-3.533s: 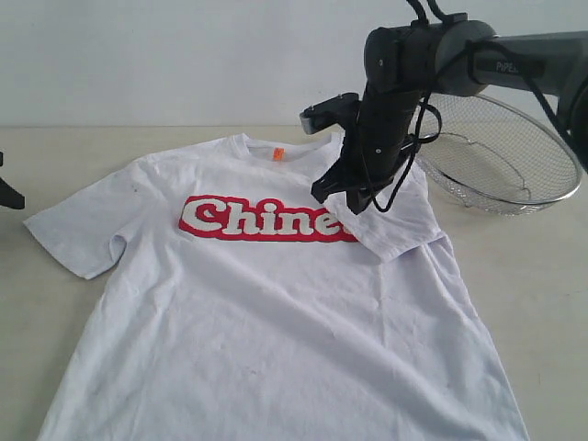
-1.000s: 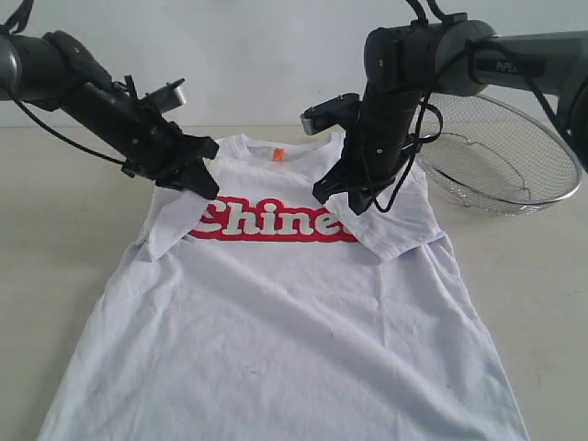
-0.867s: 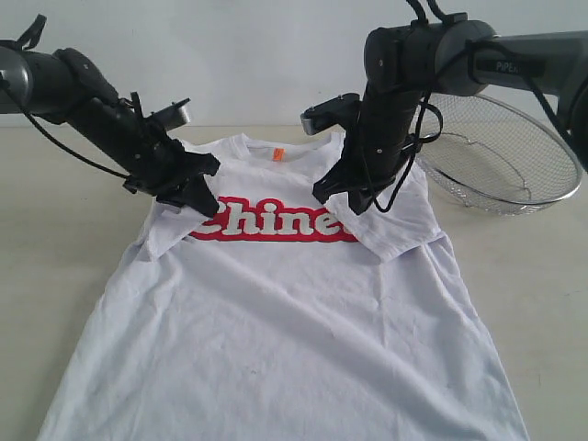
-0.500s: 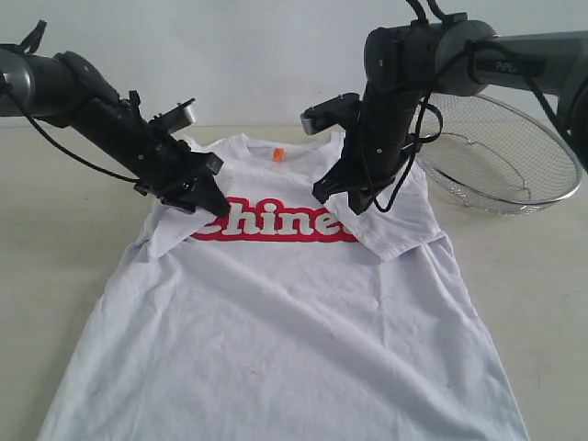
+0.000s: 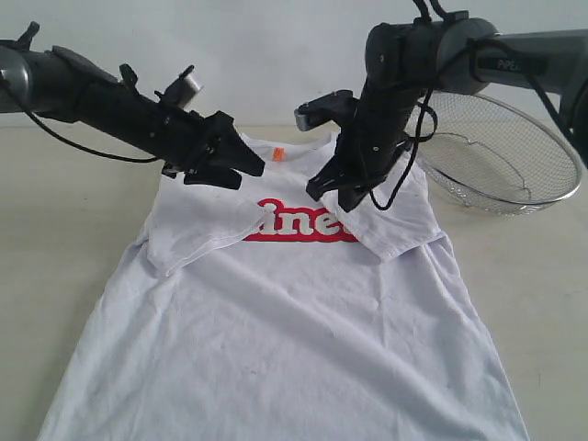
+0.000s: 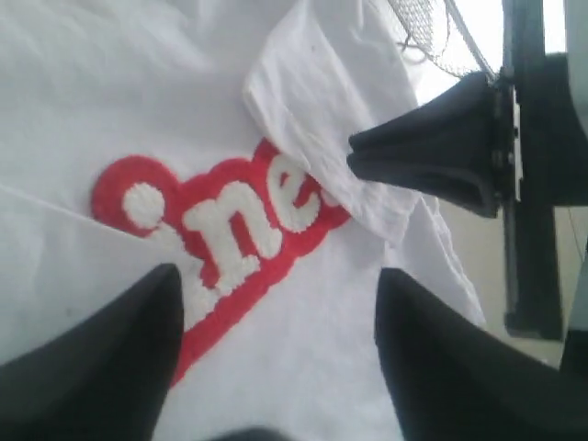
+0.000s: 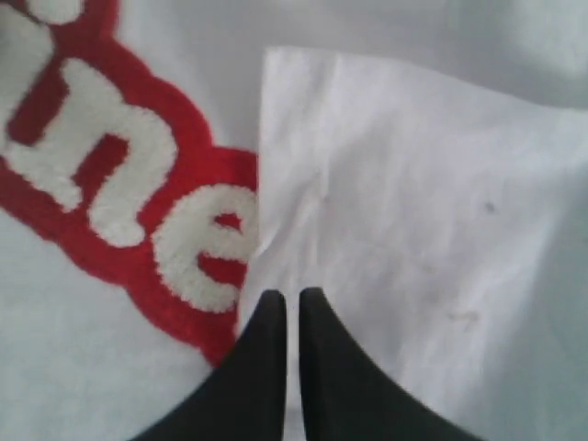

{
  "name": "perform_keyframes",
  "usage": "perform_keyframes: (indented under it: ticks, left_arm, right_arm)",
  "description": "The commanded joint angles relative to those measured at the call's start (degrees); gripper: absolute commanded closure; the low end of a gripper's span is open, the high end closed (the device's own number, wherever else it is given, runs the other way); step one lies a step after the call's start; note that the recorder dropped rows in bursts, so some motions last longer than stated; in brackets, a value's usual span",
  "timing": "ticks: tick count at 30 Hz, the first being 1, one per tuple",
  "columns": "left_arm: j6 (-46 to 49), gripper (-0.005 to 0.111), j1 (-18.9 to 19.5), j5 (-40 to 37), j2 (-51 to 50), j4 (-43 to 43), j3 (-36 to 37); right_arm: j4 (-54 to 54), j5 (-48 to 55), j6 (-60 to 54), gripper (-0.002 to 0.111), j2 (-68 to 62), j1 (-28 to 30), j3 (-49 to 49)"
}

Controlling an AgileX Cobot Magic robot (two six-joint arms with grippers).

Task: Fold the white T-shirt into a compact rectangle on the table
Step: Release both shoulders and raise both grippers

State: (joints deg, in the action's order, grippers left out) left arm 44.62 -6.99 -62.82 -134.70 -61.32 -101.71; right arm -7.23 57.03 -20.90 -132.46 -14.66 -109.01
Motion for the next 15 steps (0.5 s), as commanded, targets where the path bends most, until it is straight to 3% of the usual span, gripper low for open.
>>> perform_keyframes:
  ticks: [1, 3, 8, 12, 15]
  left_arm:
    - [-1.84, 0.074, 3.11, 3.74, 0.92, 4.56, -1.75]
    - [-3.99, 0.102, 5.37, 2.82, 1.05, 11.56, -1.75]
    - [-3.38, 0.102, 9.23, -6.48, 1.37, 17.84, -1.87]
    - [-1.20, 0.102, 9.80, -7.03, 2.03, 17.84, -1.87]
    - [-1.19, 0.102, 9.80, -6.45, 2.03, 16.43, -1.87]
  right_arm:
    - [-16.95, -0.54, -14.59, 0.109, 2.53, 0.43, -0.37]
    - [-23.20, 1.51, -17.64, 0.109, 2.61, 0.43, -0.37]
    - [-22.63, 0.99, -18.03, 0.109, 2.61, 0.43, -0.37]
    - [-10.92, -4.44, -5.42, 0.109, 2.65, 2.84, -0.37]
    - [-10.12, -4.69, -3.89, 0.109, 2.65, 5.77, -0.37]
